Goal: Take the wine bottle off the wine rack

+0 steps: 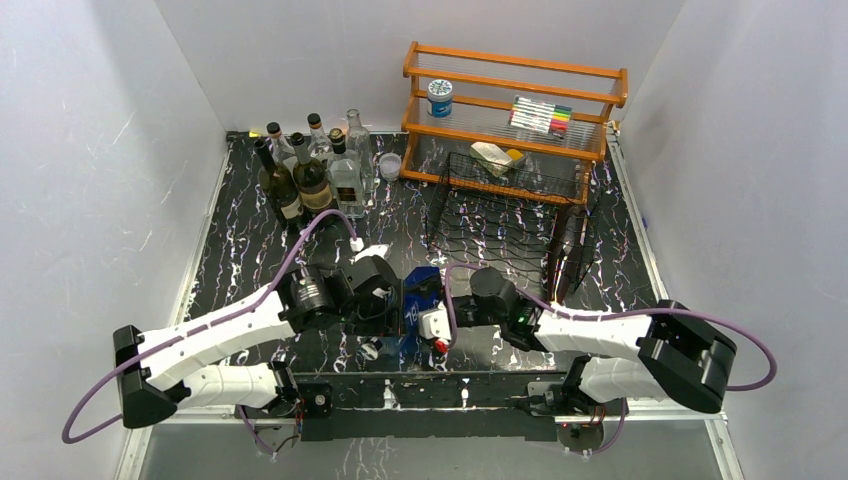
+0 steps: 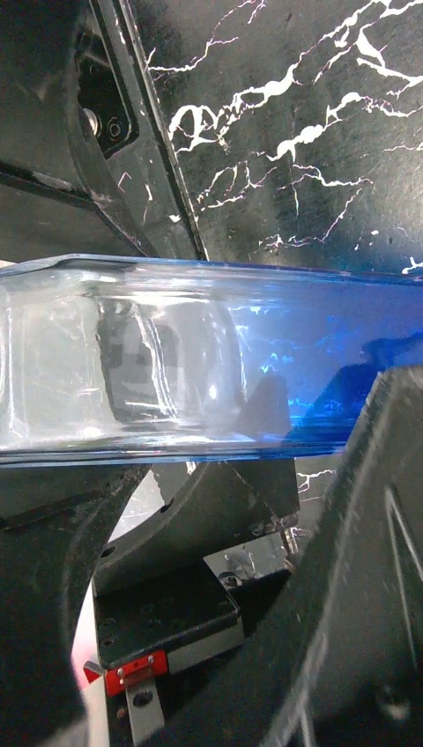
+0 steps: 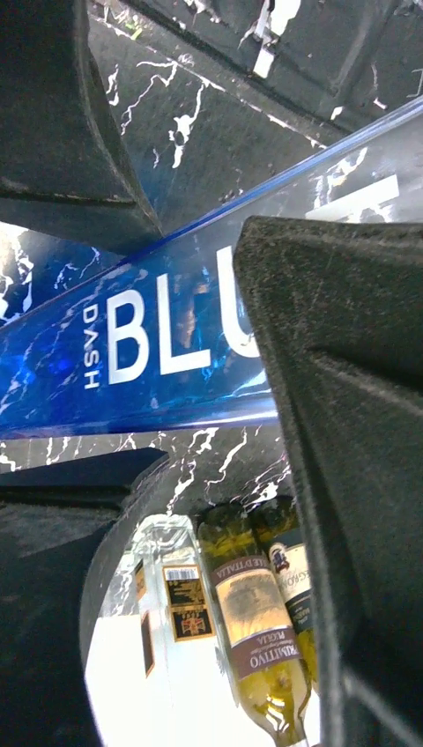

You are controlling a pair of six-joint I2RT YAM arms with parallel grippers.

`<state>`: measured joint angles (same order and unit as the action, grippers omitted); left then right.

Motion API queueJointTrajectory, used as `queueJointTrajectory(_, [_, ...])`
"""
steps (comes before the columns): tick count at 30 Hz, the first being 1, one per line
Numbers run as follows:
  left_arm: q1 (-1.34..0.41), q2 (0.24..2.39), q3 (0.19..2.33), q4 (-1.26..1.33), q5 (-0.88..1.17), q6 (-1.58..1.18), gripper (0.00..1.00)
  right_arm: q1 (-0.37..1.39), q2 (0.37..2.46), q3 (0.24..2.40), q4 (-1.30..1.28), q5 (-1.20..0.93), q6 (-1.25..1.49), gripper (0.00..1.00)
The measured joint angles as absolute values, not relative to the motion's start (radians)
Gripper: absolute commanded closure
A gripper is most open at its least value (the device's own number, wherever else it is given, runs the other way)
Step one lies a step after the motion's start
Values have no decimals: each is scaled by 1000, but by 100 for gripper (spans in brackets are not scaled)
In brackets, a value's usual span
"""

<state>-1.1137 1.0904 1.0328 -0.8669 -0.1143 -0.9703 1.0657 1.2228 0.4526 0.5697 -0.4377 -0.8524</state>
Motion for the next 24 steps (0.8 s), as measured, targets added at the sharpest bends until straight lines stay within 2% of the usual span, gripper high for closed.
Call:
queueJointTrajectory(2, [-1114,1100,1047,-876,-115,-965,77,1066,1251,457,603,-461,-838,35])
queueJointTrajectory(5, [-1107,1114,1080,-902,-117,-945,57,1066,1262,452,645,-467,-840,52])
queueJointTrajectory(10, [-1100,1150,1152,-949,-125,-899,9,1070,1263,380,821,-432,-718,70])
queueJointTrajectory(12, [-1099,1166,1202,-937,-145,-870,2,1071,1262,332,932,-385,-647,73])
queueJointTrajectory(19, [-1092,1177,1404,-864,-298,-752,2,1068,1253,282,1087,-184,-430,76])
queueJointTrajectory(24, [-1092,1151,1382,-777,-417,-682,2,1069,1252,282,1118,-23,-304,72])
